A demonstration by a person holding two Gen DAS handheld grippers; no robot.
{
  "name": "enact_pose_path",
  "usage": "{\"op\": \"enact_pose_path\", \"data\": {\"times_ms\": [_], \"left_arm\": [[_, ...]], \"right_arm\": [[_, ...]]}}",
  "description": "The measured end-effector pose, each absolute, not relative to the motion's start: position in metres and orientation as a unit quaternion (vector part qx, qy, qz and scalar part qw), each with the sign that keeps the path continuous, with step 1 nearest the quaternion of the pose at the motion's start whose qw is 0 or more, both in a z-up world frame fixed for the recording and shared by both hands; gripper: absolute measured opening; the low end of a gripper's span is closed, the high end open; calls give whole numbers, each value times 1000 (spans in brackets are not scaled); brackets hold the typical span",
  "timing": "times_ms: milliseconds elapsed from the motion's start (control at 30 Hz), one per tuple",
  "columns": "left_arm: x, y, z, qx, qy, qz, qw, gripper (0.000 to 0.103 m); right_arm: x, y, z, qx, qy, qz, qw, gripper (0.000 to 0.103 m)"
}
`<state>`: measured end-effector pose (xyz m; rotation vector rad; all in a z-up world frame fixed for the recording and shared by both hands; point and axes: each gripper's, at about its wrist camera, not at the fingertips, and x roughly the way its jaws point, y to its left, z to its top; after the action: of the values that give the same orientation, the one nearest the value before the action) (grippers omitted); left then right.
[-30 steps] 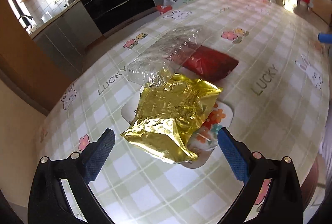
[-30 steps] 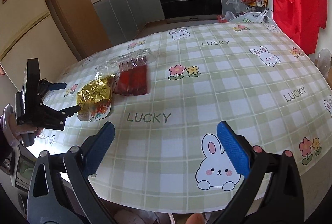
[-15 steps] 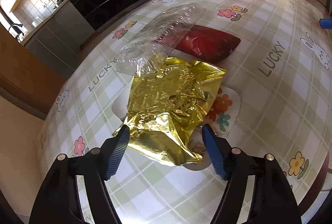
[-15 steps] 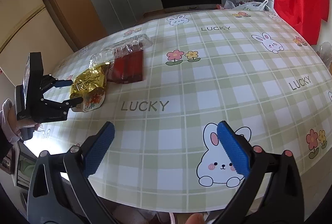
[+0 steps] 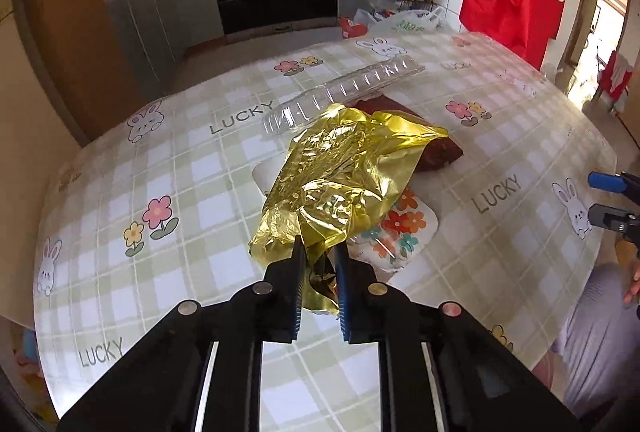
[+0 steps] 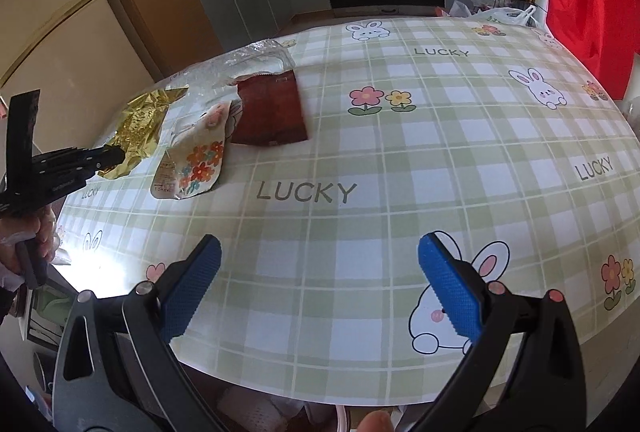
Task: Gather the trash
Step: 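Grasp the gold foil bag with the left tool, then lift the gold bag with the left tool while the right grasps the white floral pouch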
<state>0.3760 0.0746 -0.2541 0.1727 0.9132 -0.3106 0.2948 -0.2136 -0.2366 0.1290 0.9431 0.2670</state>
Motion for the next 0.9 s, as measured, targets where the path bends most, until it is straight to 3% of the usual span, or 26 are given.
{"op": "enact_pose_path", "data": {"times_ms": [300,333,500,600,700,900], "left_arm": [[322,98,-248,20,446,-153,882,14],[318,102,-249,11,448,-154,881,14],[301,122,-256,-29,456,-158,875,14],[295,139,-257,-61,455,-149,876,14],[290,150,-255,-77,449,-139,879,14],[273,151,-254,-83,448,-155,876,14]], "right_arm": [[313,-152,-247,3,448,200,872,96],[317,-145,-247,1,445,209,871,93],[343,-104,-251,-6,448,271,852,56],[357,-74,-256,-36,455,285,843,41],[368,-52,-263,-54,463,291,835,30],[383,-28,-273,-61,469,285,834,30]]}}
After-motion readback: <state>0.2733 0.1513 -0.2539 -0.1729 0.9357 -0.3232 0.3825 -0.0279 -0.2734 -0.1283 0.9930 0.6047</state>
